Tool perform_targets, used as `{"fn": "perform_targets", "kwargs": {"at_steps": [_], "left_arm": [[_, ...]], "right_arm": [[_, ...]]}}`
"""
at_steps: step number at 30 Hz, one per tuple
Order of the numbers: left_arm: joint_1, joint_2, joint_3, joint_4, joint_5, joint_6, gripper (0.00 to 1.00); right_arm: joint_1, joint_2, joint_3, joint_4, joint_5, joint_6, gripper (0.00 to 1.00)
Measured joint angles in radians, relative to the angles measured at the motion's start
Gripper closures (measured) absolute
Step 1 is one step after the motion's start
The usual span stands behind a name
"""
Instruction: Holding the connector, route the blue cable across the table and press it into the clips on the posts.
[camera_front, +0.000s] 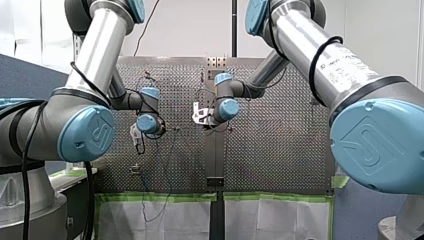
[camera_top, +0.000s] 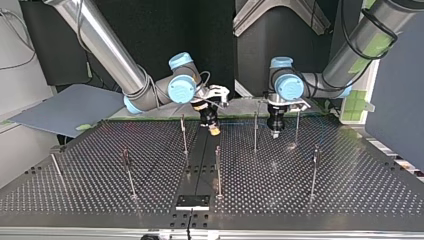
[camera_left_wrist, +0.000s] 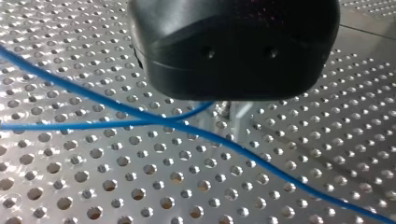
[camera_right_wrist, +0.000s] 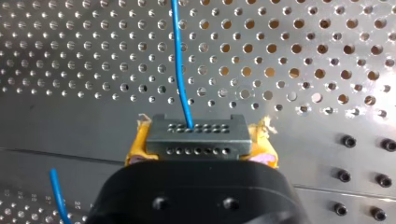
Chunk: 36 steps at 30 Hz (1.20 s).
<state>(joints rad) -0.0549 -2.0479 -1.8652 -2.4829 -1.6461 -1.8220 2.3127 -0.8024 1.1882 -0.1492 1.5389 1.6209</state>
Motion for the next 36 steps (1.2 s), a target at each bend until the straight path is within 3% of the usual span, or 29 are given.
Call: {"fn": "perform_targets", "kwargs": {"at_steps": [5, 6, 7, 8, 9, 14, 23, 36], "left_arm": [[-0.005, 0.002, 0.000, -0.029, -0.008, 0.010, 0.43], [-0.006, 0.003, 0.000, -0.033, -0.003, 0.012, 0.35], [-0.006, 0.003, 0.000, -0.036, 0.002, 0.014, 0.35], [-0.006, 0.004, 0.000, -0.038, 0.008, 0.018, 0.07], [-0.006, 0.004, 0.000, -0.043, 0.016, 0.023, 0.00], [-0.009, 0.007, 0.000, -0.075, 0.021, 0.053, 0.00], [-0.019, 0.012, -0.003, -0.155, -0.043, 0.070, 0.00], [-0.061, 0.122, -0.082, -0.248, -0.057, 0.067, 0.00]], "right_arm": [[0.000, 0.000, 0.000, 0.002, -0.003, -0.001, 1.00], [0.000, 0.000, 0.000, 0.003, -0.003, -0.001, 1.00], [0.000, 0.000, 0.000, 0.003, -0.004, -0.001, 1.00], [0.000, 0.000, 0.000, 0.003, -0.004, -0.001, 1.00], [0.000, 0.000, 0.000, 0.004, -0.004, -0.001, 1.00], [0.000, 0.000, 0.000, 0.004, -0.005, 0.001, 1.00], [0.000, 0.000, 0.000, 0.006, -0.005, 0.004, 1.00], [0.000, 0.000, 0.000, 0.007, -0.005, 0.004, 1.00]]}}
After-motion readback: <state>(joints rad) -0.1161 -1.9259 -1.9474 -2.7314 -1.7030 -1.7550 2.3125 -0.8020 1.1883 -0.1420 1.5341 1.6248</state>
